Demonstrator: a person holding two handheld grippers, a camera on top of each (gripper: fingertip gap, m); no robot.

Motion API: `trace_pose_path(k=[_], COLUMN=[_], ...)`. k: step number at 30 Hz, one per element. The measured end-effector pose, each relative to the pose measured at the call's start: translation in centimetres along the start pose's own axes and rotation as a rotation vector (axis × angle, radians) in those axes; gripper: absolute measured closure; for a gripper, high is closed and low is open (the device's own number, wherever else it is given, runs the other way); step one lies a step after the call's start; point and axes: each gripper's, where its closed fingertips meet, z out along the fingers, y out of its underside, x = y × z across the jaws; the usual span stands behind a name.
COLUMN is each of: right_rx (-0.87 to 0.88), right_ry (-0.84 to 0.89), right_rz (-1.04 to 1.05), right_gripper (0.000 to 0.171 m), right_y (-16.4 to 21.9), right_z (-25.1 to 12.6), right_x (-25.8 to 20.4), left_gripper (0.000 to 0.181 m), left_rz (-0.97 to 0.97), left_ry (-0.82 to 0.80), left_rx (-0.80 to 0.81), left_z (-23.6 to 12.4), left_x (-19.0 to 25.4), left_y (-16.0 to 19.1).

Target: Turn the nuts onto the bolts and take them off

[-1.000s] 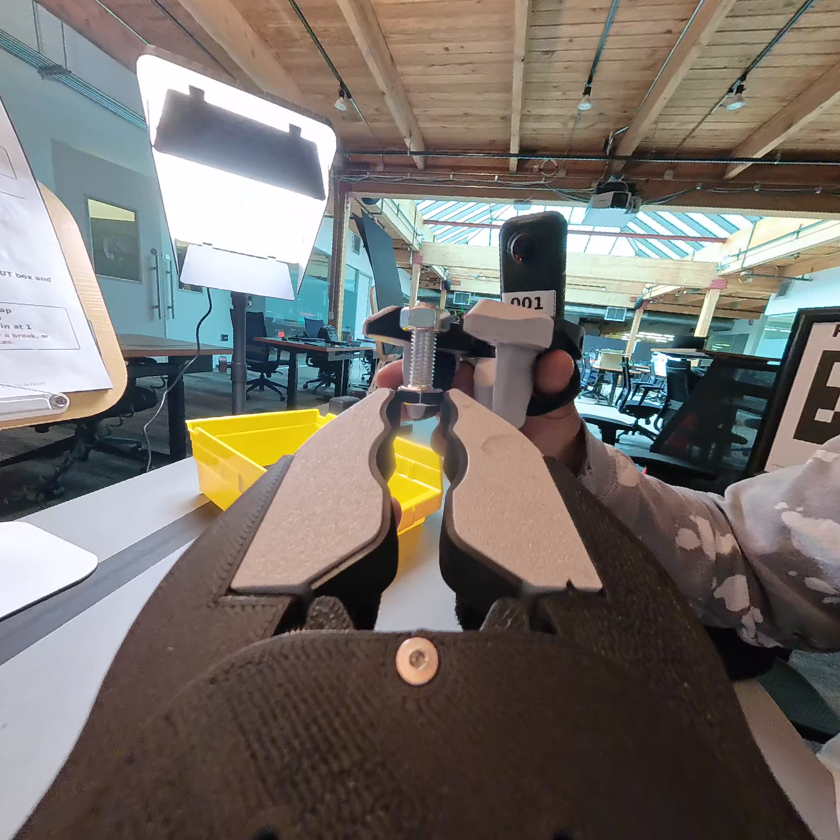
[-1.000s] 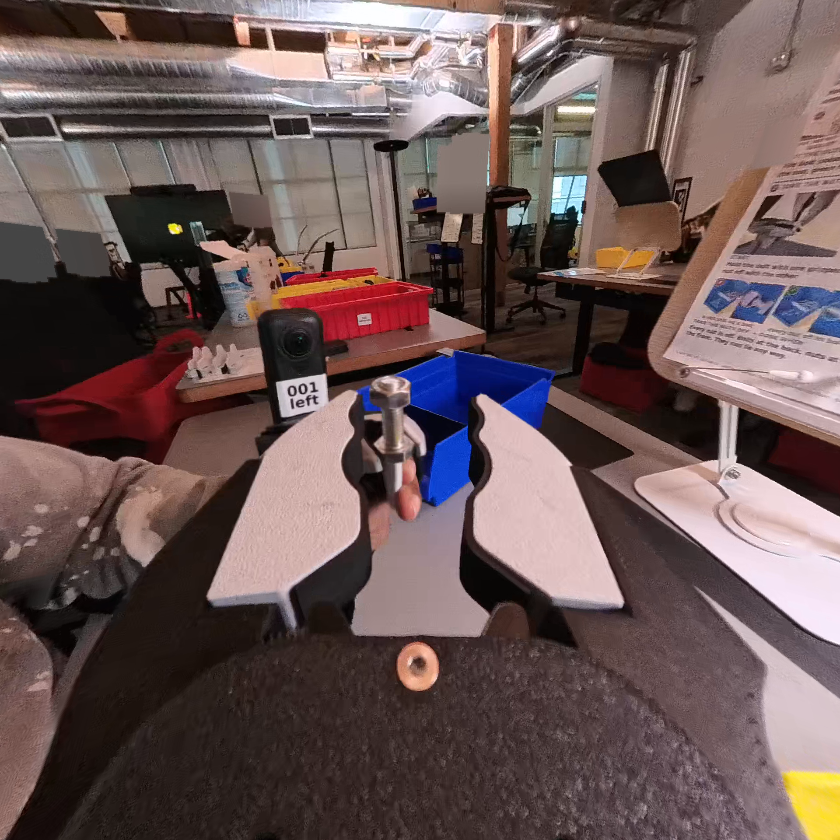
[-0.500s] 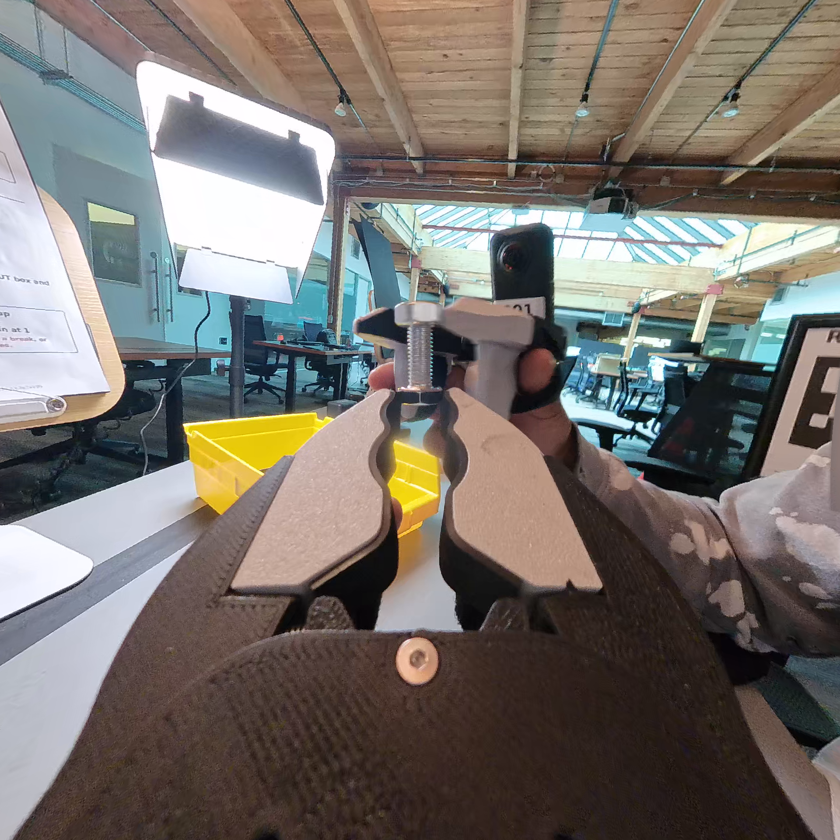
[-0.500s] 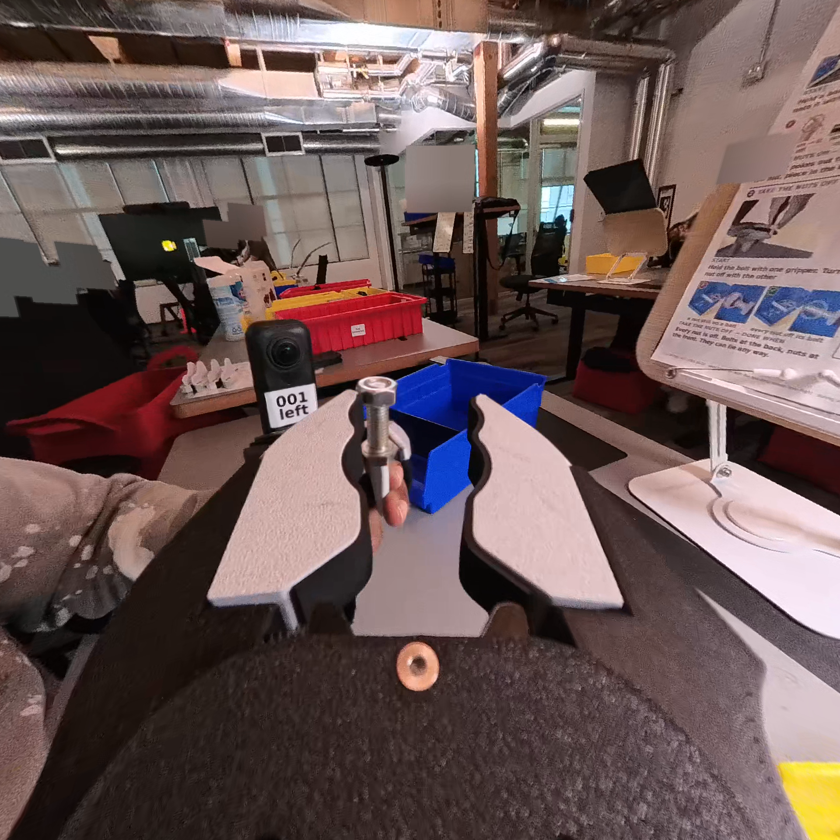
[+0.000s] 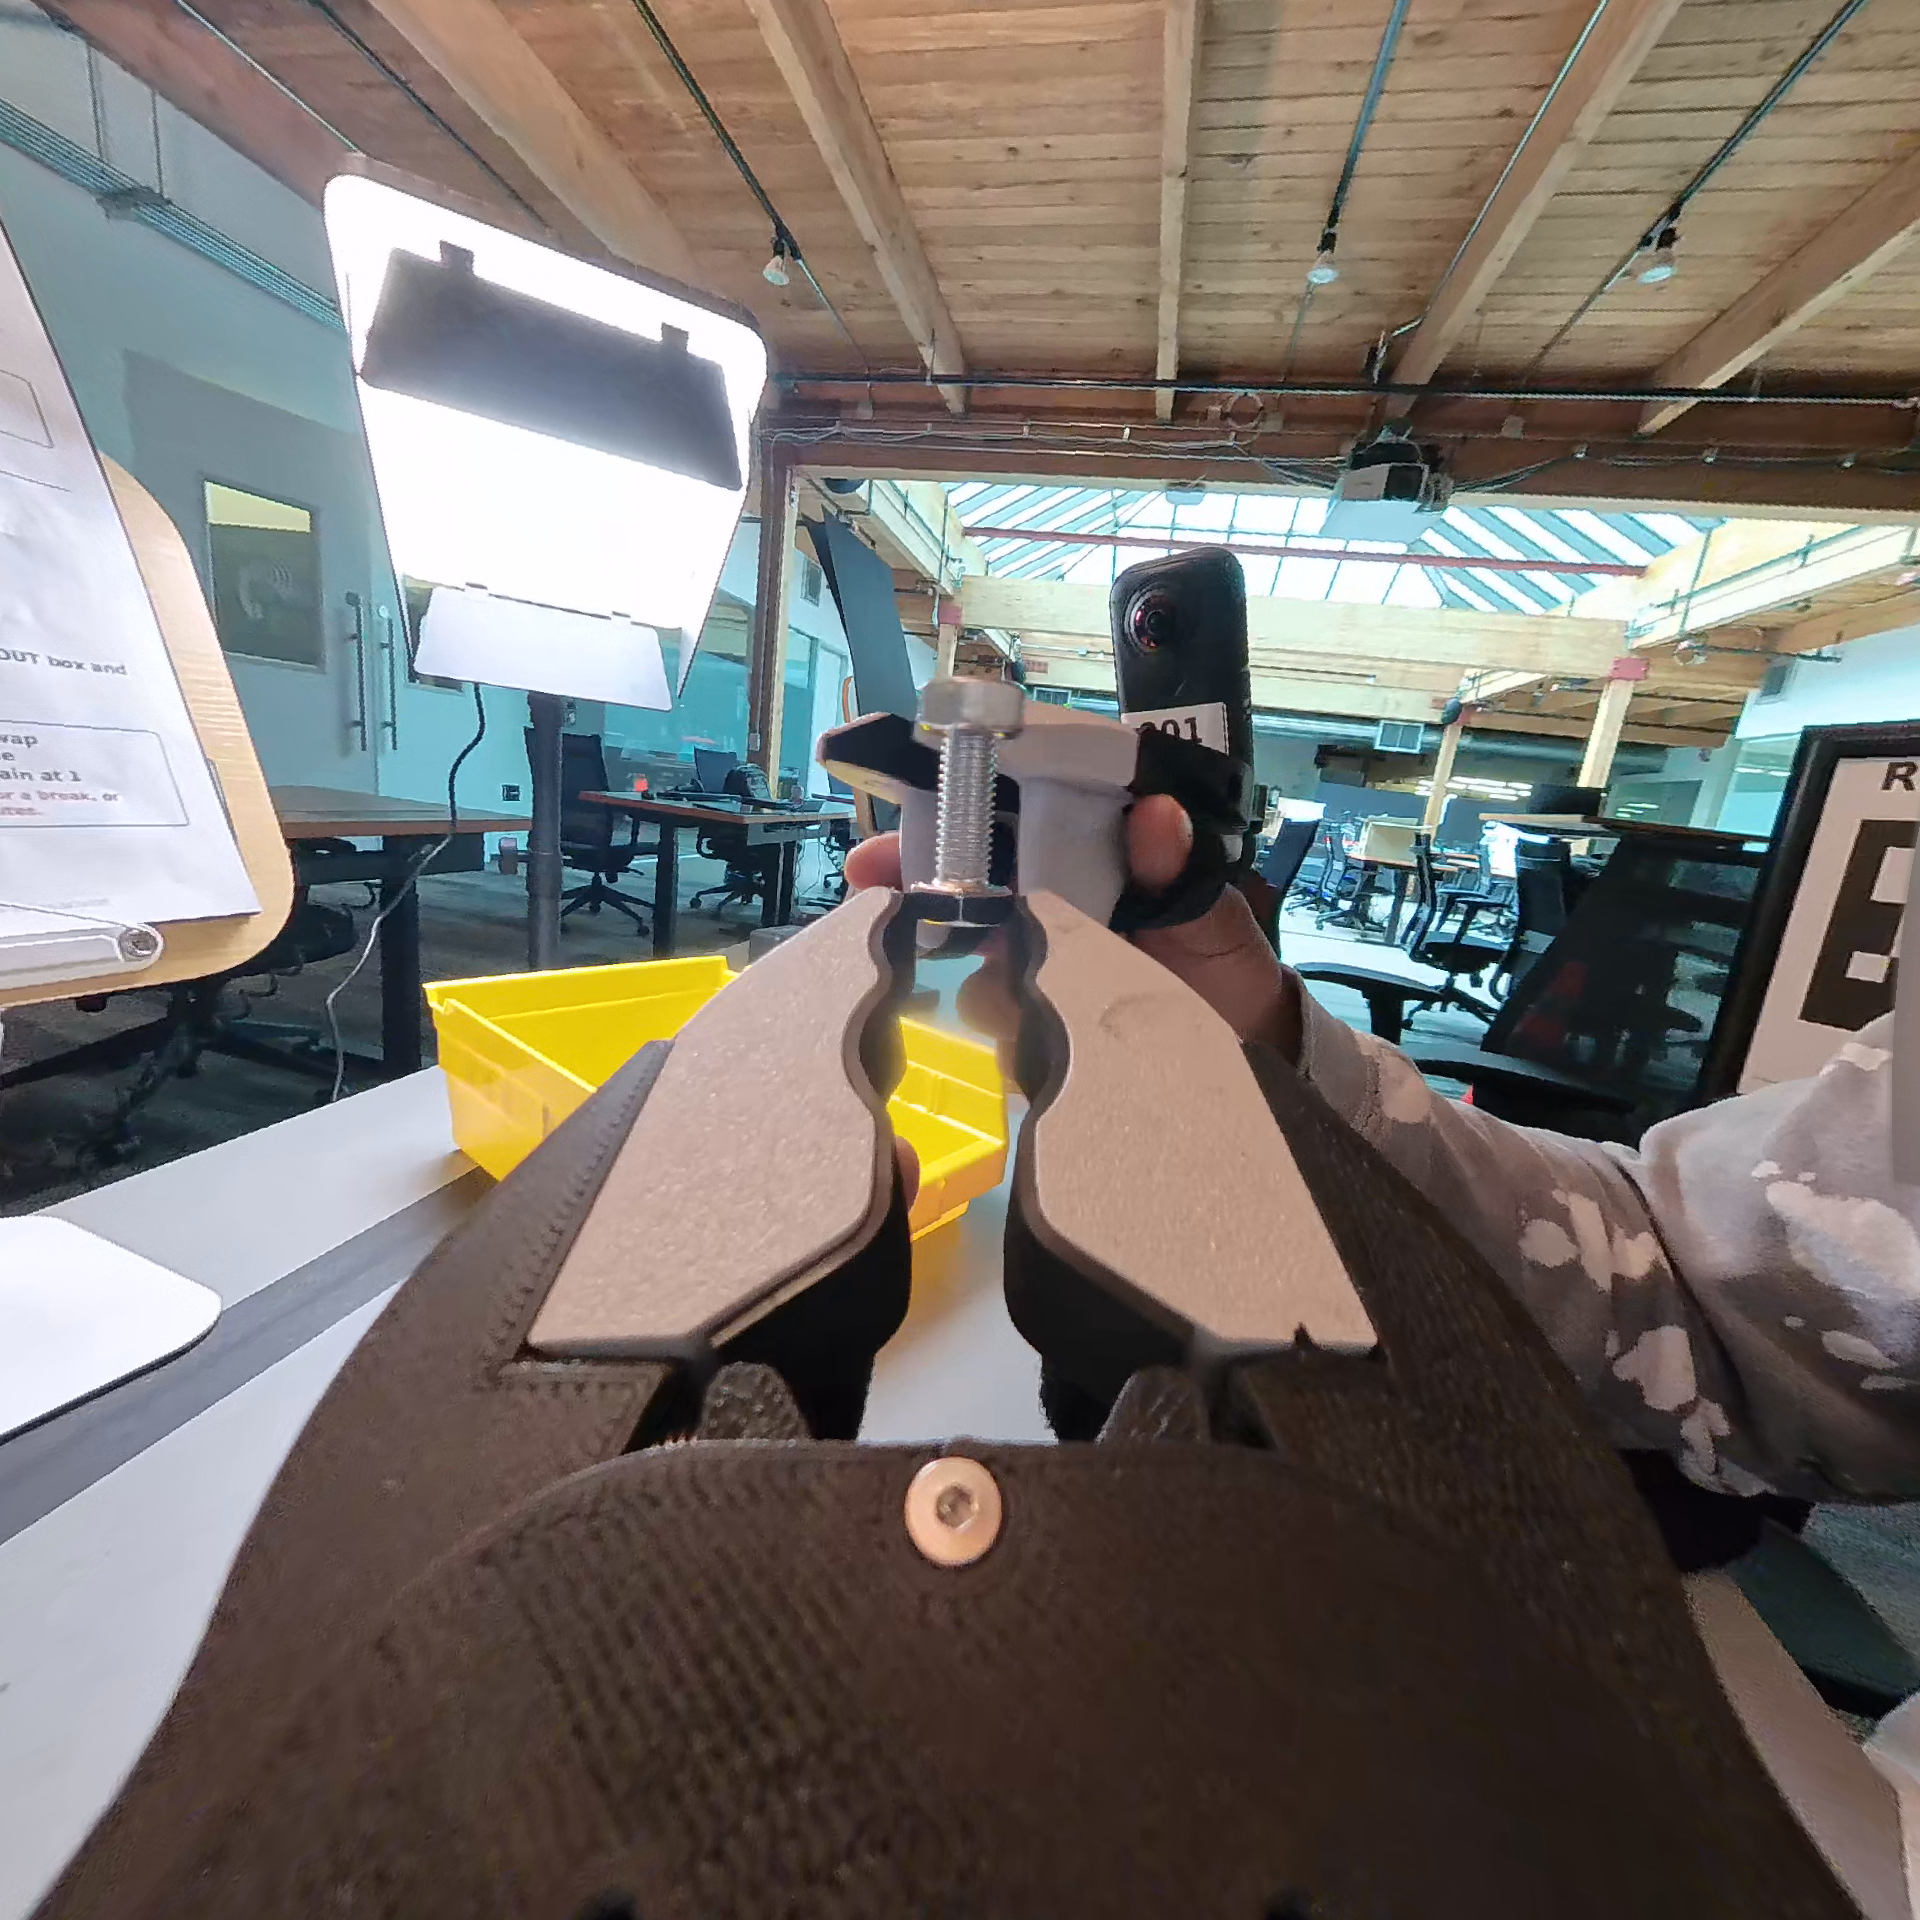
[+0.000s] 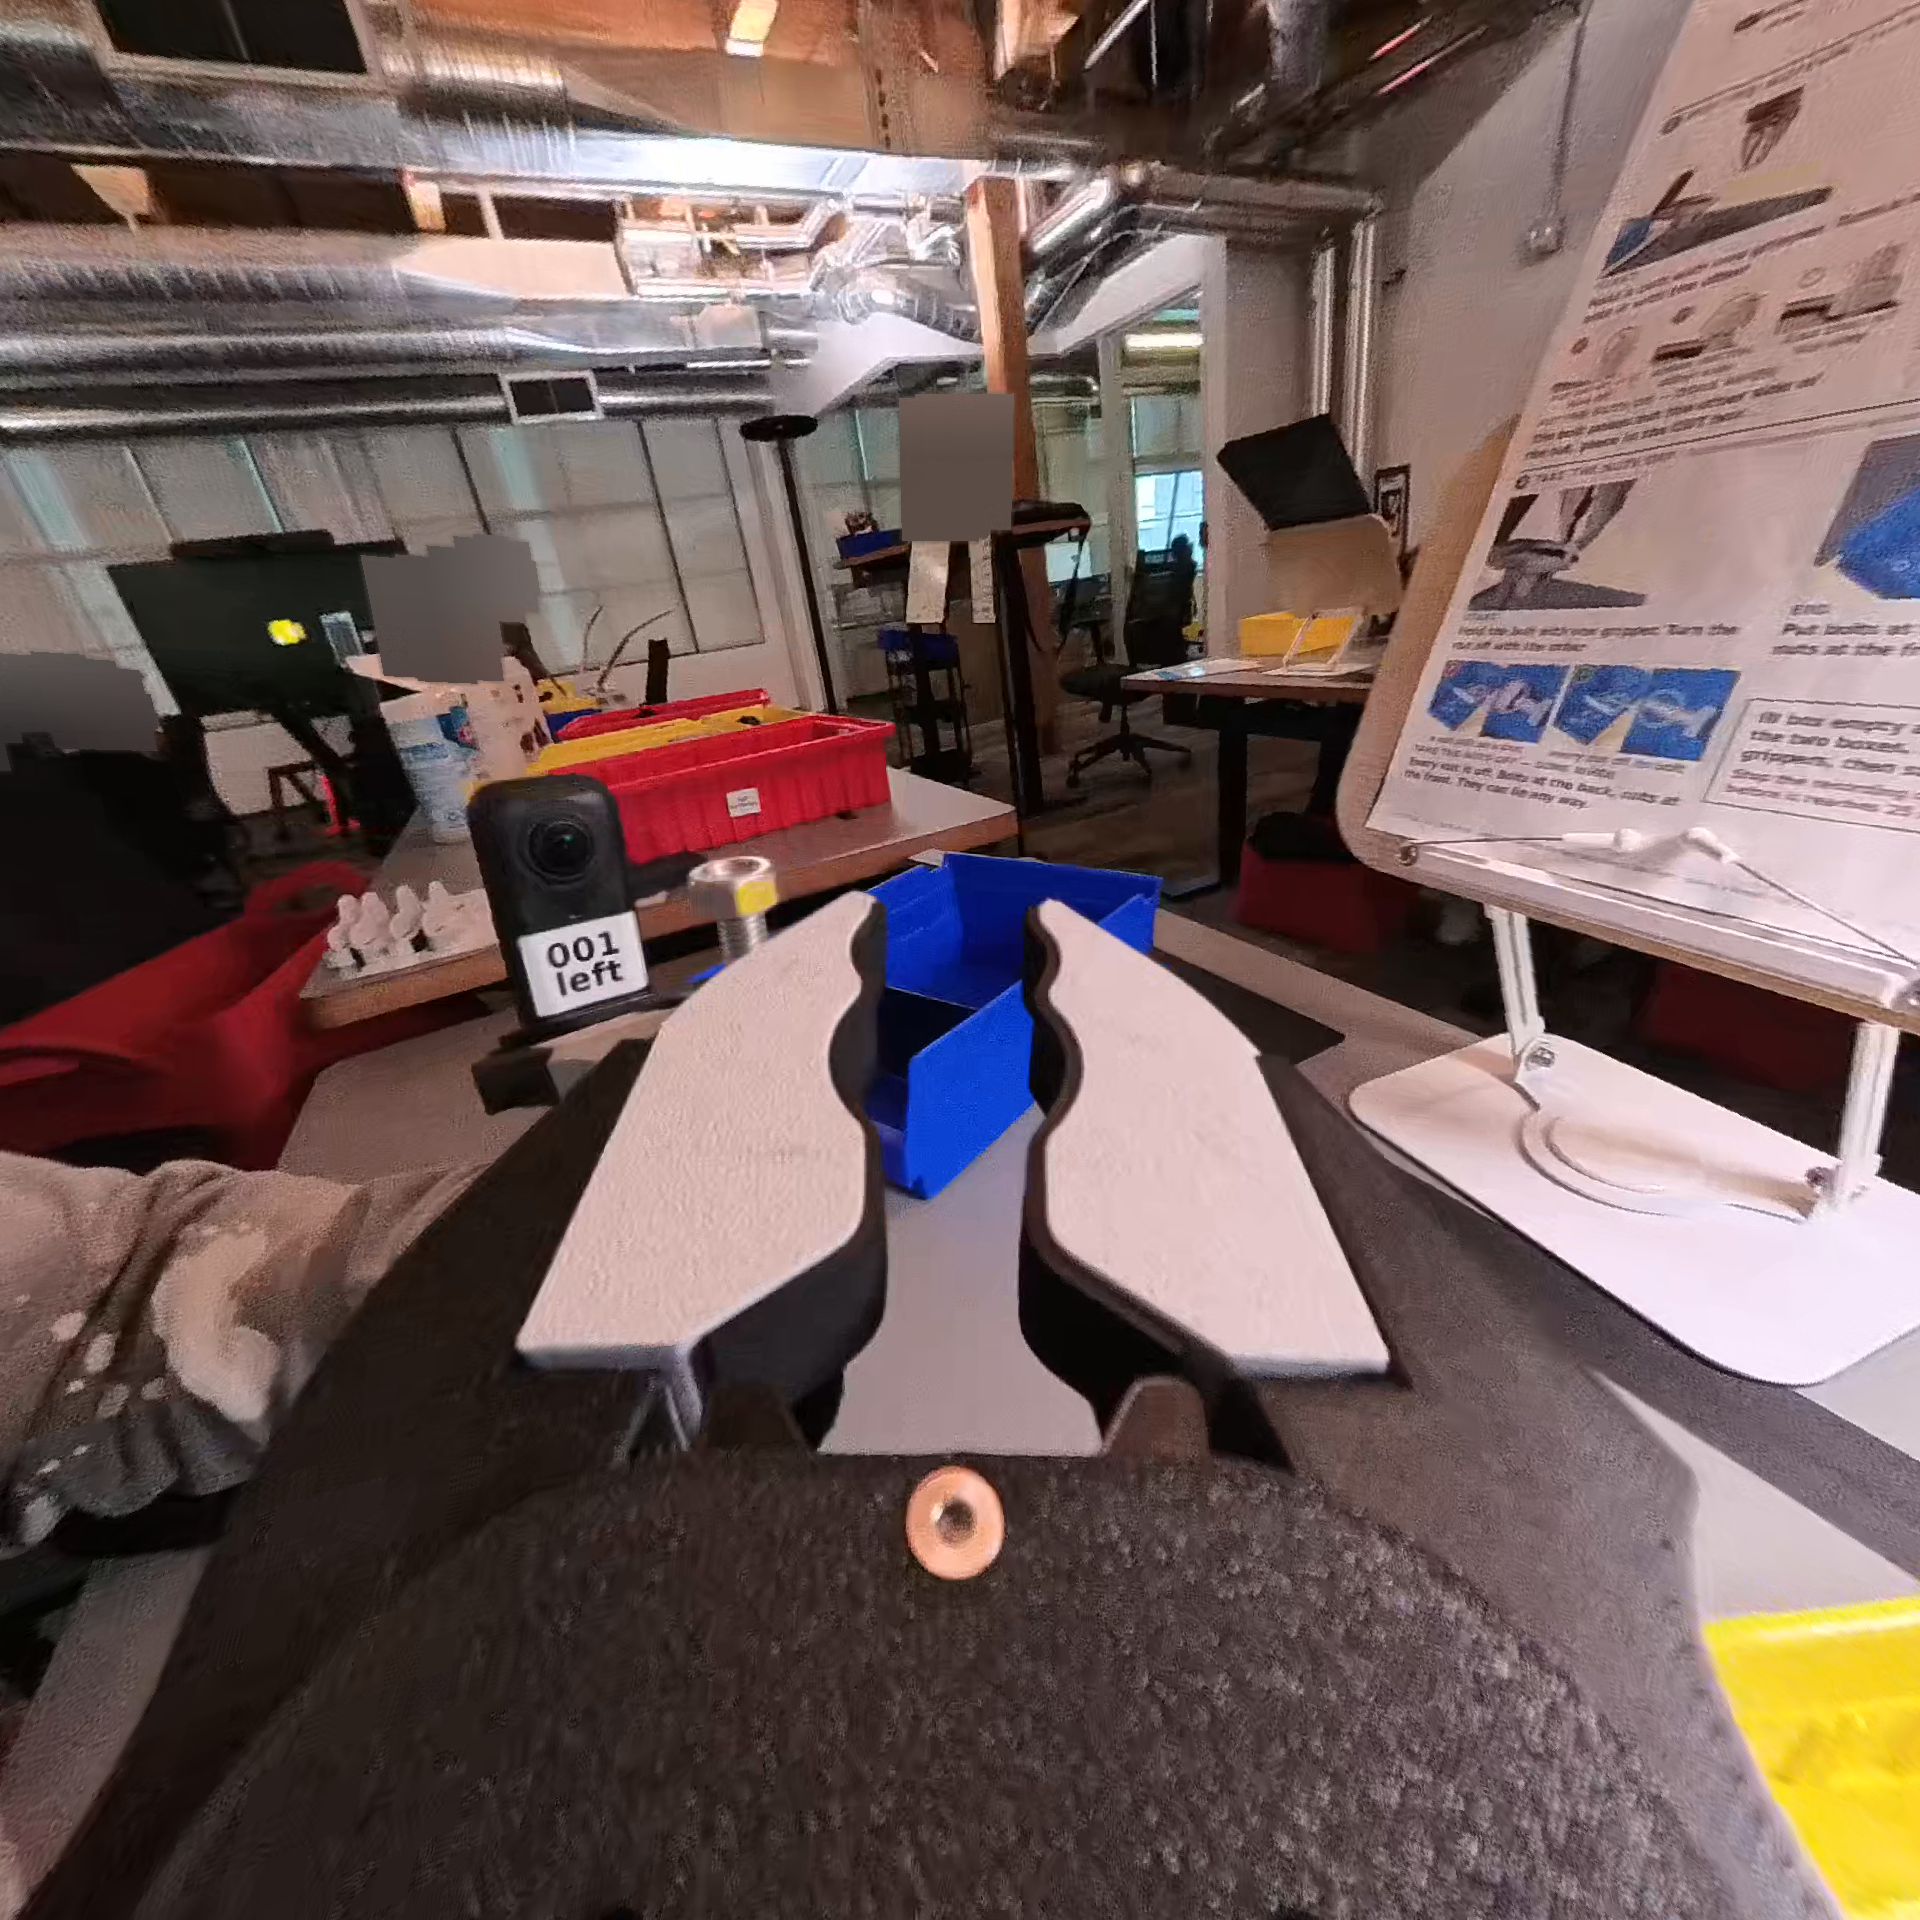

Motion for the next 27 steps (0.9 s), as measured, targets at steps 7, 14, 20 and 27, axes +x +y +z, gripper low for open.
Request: trace_pose_path(k=[7,14,20,27], right_rx=[-0.045,-0.019,-0.041,-0.014], right_ry=[-0.108,-0.034,-0.083,-0.076], right_rz=[-0.041,-0.038,-0.065,-0.050], right_gripper=[0.127,0.137,0.128,0.131], right_y=[0.6,-0.3,0.5,-0.3], right_z=[1.0,0.0,0.9,0.4], right_x=[-3.1,-1.1,-2.8,-2.3], left_gripper=[0.163,0.164,0.164,0.164], left_rz=[-0.002,-0.006,-0.005,-0.009], left_ry=[0.005,0.002,0.005,0.005], left_rx=[-0.014,0.001,-0.008,-0.001], left_z=[0.2,0.0,0.2,0.1], left_x=[0.2,0.0,0.3,0.1], left_y=[0.5,0.0,0.3,0.1])
